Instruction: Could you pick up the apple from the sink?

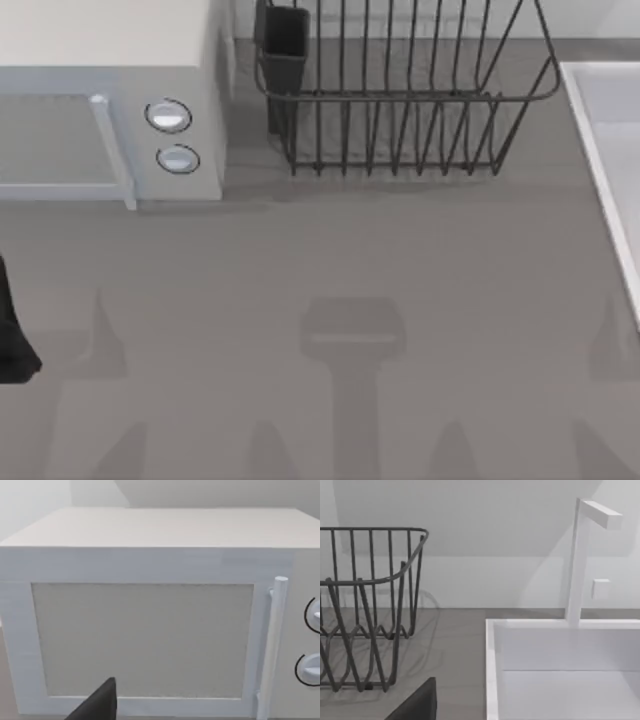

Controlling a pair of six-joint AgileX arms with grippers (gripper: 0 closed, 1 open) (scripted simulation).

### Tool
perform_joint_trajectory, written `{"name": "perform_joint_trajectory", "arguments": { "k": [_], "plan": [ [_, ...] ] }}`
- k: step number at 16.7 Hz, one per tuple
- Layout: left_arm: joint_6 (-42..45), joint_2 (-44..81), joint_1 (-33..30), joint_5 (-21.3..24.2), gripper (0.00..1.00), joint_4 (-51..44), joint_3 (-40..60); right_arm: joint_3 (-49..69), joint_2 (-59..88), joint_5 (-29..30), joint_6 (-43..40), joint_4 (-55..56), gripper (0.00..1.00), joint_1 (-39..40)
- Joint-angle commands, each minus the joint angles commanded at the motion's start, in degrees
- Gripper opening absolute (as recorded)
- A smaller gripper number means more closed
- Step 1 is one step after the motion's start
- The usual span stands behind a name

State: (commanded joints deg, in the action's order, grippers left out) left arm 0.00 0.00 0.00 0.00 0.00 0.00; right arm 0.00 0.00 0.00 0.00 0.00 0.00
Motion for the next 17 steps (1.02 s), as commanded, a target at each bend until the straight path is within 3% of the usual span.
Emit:
{"name": "perform_joint_trajectory", "arguments": {
  "k": [9,17],
  "plan": [
    [0.00,0.00,0.00,0.00,1.00,0.00,0.00,3.10,3.55,0.00,-0.73,-2.08,1.00,-0.77],
    [0.00,0.00,0.00,0.00,1.00,0.00,0.00,29.11,36.72,0.04,-6.92,-19.58,1.00,-7.25]
  ]
}}
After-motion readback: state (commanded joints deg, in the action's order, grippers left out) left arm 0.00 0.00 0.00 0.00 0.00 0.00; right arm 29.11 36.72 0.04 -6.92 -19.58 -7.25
